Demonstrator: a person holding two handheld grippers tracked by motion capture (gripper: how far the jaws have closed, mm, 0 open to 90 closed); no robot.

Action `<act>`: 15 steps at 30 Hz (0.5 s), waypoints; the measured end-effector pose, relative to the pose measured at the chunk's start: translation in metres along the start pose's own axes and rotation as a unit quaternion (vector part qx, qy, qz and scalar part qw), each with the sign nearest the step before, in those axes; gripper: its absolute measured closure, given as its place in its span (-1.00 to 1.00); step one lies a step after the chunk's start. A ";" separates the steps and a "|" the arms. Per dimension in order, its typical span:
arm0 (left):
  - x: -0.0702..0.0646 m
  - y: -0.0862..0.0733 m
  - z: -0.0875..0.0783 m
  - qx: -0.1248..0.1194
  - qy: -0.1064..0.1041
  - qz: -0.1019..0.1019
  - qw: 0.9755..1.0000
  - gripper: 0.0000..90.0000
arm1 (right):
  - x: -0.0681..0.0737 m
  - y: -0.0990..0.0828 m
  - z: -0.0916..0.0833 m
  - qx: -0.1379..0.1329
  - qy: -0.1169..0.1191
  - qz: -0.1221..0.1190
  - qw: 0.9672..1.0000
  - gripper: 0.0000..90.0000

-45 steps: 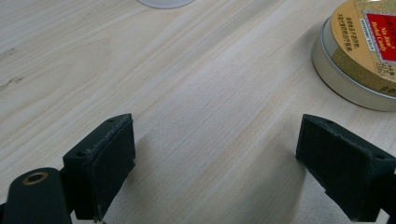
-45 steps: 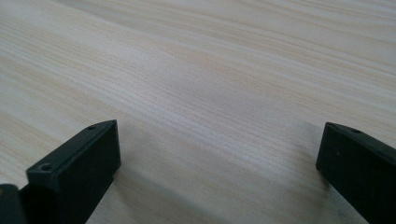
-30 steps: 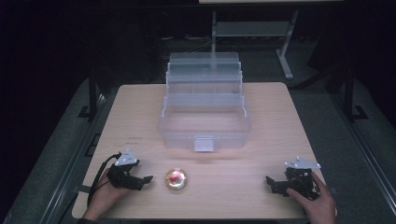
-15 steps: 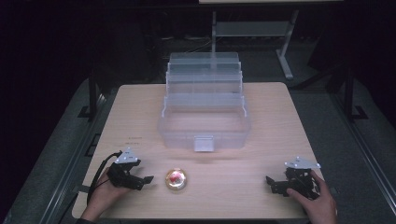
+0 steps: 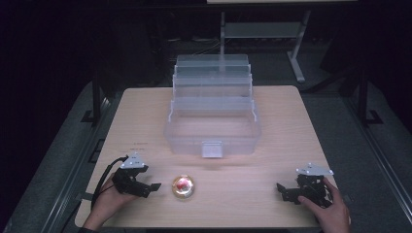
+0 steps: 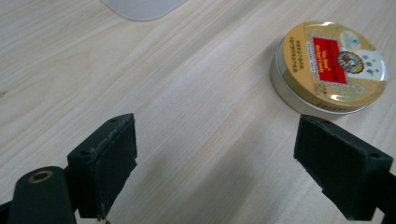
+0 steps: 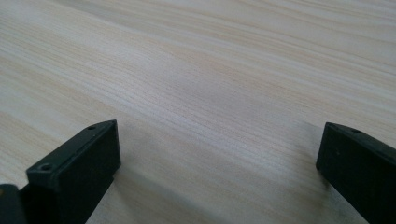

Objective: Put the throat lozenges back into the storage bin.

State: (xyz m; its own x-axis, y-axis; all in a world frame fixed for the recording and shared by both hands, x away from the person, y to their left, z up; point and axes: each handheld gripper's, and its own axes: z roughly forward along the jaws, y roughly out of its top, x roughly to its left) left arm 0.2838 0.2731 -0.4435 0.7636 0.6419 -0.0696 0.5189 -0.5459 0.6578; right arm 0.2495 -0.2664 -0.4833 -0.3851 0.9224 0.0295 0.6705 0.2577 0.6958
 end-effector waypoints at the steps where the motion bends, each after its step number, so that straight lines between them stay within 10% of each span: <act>1: -0.001 0.001 -0.001 -0.001 -0.001 0.000 1.000 -0.72 | 0.000 0.000 0.000 0.000 0.000 0.000 1.000 -1.00; 15: -0.009 0.012 -0.003 0.002 -0.014 0.013 1.000 -0.72 | 0.000 0.000 0.000 0.000 0.000 0.001 1.000 -1.00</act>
State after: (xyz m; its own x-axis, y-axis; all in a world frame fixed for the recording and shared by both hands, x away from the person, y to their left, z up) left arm 0.2821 0.2624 -0.4324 0.7877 0.6117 -0.0730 0.4992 -0.5644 0.6575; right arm 0.2495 -0.2663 -0.4833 -0.3838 0.9229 0.0296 0.6708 0.2567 0.6958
